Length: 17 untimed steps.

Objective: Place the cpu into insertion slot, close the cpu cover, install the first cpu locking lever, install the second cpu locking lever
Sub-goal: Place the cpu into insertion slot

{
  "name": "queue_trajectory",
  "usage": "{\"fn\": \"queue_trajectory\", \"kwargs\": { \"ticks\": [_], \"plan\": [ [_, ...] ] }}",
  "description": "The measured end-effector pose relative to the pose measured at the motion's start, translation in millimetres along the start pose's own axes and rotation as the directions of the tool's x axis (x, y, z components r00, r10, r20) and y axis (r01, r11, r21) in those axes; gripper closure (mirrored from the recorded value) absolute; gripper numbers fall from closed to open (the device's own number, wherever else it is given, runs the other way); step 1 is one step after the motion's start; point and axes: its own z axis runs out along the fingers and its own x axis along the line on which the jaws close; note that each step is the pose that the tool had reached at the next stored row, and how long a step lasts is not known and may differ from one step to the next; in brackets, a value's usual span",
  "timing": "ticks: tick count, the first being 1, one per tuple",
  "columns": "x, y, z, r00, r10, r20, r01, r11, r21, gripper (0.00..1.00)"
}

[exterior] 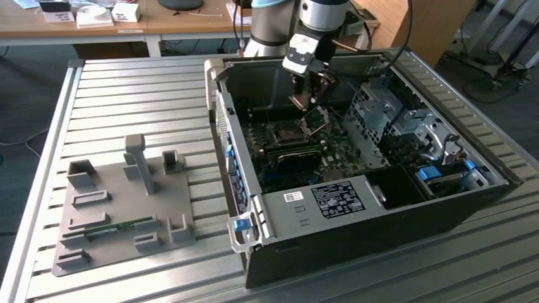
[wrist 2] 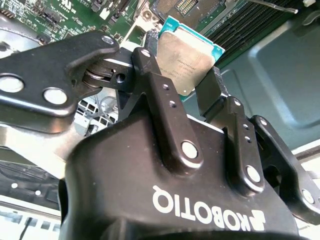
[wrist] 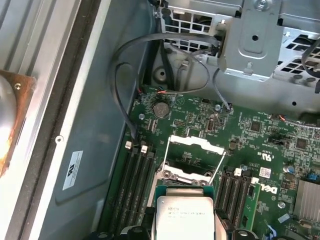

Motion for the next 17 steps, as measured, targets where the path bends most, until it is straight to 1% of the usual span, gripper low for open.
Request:
{"fn": "queue_trajectory", "kwargs": {
  "ticks": [8, 10, 12, 17],
  "plan": [
    [0.0, 0.0, 0.5, 0.9994, 0.033, 0.003, -0.033, 0.9994, -0.0007, 0.46],
    [0.0, 0.0, 0.7, 0.9988, 0.049, 0.0042, -0.049, 0.9988, -0.0011, 0.46],
    [0.0, -0.1, 1.1, 0.9971, 0.076, 0.0066, -0.076, 0.9971, -0.0017, 0.46],
    [0.0, -0.2, 1.7, 0.9896, 0.143, 0.0123, -0.143, 0.9897, -0.0037, 0.46]
  ]
}}
